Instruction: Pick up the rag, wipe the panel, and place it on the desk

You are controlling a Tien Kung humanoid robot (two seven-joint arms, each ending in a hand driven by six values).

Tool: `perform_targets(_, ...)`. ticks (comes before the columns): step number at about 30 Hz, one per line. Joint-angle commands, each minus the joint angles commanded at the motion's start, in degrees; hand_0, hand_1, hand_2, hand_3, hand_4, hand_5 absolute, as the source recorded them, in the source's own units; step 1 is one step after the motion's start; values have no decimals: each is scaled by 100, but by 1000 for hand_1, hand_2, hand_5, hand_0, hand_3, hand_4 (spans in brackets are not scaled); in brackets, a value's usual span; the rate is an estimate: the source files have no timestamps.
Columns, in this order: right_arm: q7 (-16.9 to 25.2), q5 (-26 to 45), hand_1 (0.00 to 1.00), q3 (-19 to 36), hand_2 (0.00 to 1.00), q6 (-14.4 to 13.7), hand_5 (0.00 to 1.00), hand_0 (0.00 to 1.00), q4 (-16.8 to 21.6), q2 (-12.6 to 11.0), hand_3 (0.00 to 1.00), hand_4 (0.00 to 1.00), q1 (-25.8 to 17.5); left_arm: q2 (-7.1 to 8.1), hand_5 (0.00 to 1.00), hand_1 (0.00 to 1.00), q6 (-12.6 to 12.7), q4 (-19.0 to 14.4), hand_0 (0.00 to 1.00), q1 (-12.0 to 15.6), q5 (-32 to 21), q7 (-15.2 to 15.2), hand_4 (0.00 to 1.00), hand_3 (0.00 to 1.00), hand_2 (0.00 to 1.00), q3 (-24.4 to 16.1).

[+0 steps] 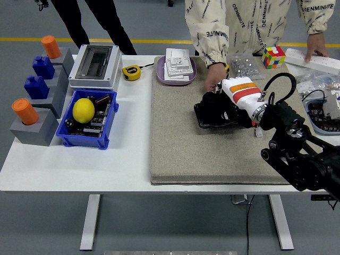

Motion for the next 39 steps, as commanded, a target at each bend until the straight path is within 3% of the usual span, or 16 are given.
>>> perform_targets(10,-4,40,357,-407,437,21,60,223,-4,468,416,996,258,2,468,689,0,0,640,-17,-9,4,593,565,722,15)
perform_targets(15,-3,50,357,-478,437,24,60,224,-4,563,415,996,311,-1,468,689,2,0,639,-26,-9,8,593,565,722,6)
perform_targets(29,-3,-17,358,-301,437,63,57,224,-200,263,414,994,260,-10,468,689,4,0,640,-38,-7,0,593,565,723,-17)
perform_targets(39,19,6,358,-108,438,80,57,223,-205,-134,416,995,194,-30,469,689,6,0,640,-23,-15,0,593,565,723,-56)
